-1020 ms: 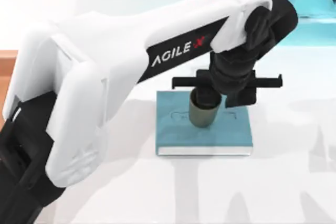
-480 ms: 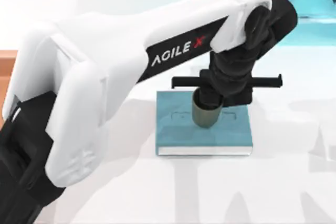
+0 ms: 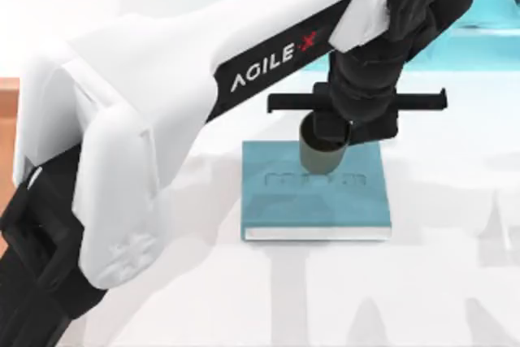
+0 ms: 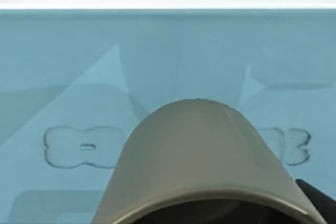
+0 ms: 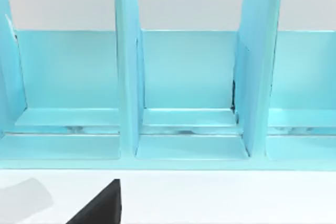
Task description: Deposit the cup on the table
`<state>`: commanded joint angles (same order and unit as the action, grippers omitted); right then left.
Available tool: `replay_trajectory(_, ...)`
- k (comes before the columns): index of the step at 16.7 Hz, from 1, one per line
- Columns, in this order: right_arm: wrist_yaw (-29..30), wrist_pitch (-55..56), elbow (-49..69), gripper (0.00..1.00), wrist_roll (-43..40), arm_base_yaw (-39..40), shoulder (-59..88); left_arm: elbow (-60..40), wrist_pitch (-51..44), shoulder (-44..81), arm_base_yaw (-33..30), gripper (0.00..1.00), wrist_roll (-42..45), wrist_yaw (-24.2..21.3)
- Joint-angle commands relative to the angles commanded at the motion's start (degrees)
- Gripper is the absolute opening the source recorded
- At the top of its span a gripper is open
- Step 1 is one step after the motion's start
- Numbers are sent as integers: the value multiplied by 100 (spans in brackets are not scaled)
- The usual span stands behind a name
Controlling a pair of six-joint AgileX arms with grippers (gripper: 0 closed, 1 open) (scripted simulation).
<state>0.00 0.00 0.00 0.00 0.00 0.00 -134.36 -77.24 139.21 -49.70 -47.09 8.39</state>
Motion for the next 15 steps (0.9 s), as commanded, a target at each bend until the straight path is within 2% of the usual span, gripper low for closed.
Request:
replay_trajectory(3, 0, 0, 0, 100, 0, 0, 0, -416, -397, 62, -11, 0, 16, -2)
replay_trajectory(9, 0, 0, 0, 100, 0, 0, 0, -503, -478, 67, 87, 0, 89, -44)
replay_trajectory(15, 0, 0, 0, 100, 0, 0, 0, -1187, -1414, 226, 1194, 0, 1102, -622)
